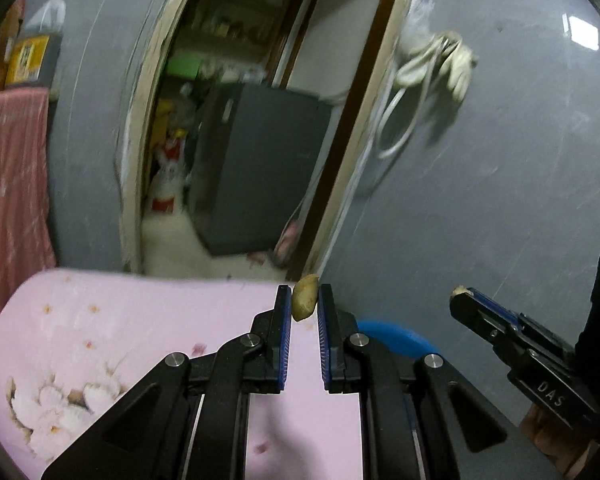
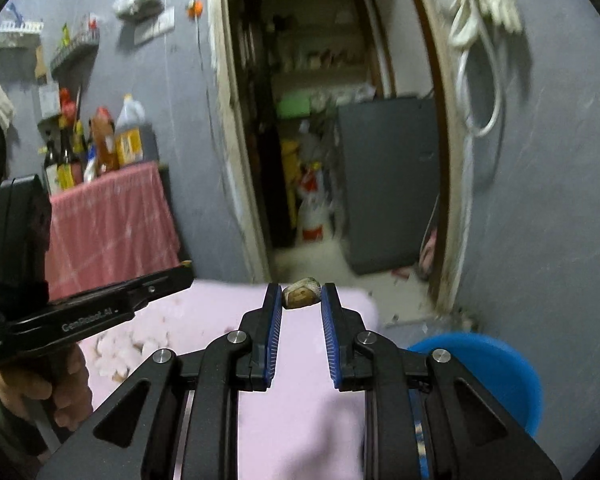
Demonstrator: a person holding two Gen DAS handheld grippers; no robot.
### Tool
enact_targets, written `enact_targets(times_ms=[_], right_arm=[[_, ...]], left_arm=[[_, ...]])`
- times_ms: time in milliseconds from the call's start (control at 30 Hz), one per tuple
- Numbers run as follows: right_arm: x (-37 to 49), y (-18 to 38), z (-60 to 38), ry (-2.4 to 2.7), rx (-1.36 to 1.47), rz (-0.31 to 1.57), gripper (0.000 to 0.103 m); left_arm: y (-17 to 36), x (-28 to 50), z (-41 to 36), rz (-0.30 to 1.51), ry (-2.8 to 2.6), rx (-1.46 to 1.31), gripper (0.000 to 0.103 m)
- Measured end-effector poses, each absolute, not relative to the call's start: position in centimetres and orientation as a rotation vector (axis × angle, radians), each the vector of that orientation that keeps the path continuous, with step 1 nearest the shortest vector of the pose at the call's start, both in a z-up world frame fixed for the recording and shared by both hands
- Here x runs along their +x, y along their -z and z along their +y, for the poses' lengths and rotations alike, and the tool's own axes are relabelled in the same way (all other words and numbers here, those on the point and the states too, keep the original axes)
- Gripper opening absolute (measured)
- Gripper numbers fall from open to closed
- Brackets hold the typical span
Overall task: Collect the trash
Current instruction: 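Carry both held scraps over the blue basin and open both tools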
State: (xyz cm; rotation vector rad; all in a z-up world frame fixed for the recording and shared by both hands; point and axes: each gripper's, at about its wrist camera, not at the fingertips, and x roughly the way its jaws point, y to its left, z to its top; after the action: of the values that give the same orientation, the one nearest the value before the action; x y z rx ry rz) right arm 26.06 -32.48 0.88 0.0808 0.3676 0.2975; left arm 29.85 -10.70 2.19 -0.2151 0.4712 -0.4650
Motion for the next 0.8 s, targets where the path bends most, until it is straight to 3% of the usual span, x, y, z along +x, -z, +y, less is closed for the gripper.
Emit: enact_targets(times_ms=[400,800], right_arm=[[22.2,-5.6,-38.0,-0.18,0.052,0.149,0.018],[22.1,-3.6,-44.1,-0.067,0.075,0.167,0.018]], left_arm=[[-8.0,27.7,-17.5,0.272,0.557,-0.215,0.01],[-6.3,28.9,-26.3,0.302,0.657,-0.134,0.01]])
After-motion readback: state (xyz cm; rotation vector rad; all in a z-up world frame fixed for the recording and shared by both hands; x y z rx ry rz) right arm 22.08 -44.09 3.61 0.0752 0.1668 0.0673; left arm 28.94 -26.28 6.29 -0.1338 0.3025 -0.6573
